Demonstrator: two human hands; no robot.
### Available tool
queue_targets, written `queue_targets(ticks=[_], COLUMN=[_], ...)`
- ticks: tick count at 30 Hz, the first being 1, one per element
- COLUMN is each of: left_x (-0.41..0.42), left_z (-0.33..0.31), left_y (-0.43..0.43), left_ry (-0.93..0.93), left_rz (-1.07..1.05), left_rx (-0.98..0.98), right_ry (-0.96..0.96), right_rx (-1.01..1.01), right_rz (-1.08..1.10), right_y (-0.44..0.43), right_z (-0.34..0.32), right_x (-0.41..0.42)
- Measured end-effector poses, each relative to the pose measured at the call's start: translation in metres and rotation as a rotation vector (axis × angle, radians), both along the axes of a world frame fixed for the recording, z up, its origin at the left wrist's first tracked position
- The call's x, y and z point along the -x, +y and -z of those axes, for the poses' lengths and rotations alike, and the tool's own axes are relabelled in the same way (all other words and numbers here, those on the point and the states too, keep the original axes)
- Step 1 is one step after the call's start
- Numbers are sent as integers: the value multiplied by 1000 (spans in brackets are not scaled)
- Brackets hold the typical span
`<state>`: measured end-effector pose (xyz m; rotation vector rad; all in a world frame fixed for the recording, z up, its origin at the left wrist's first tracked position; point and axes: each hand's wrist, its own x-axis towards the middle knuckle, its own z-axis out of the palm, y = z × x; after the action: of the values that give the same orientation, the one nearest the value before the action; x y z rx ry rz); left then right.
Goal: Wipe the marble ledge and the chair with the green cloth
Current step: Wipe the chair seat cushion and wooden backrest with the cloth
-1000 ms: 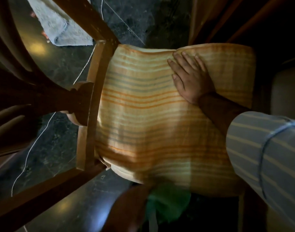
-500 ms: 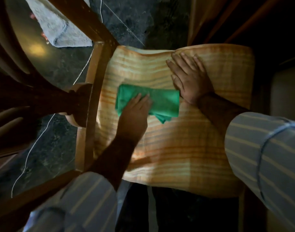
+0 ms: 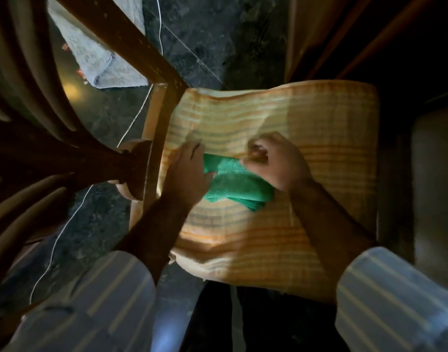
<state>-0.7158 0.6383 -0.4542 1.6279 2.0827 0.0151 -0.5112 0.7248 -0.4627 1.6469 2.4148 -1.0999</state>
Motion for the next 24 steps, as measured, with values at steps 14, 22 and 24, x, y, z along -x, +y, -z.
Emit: queue_targets(ticks=[14,22,24], left_x=[19,38,50], left_z=[-67,-246,-294], left_y=[-12,-6,-6], left_ry=[-449,-629,-330], left_rz=[-676,-678,-550], left_rx=[-108,-244,-319], right_ry=[582,1050,1149], right_rx=[681,777,823], right_rz=[695,894,813], right_y=[-16,-24,-24], right_z=[-51,-143,-171], right_x=[1,53,69])
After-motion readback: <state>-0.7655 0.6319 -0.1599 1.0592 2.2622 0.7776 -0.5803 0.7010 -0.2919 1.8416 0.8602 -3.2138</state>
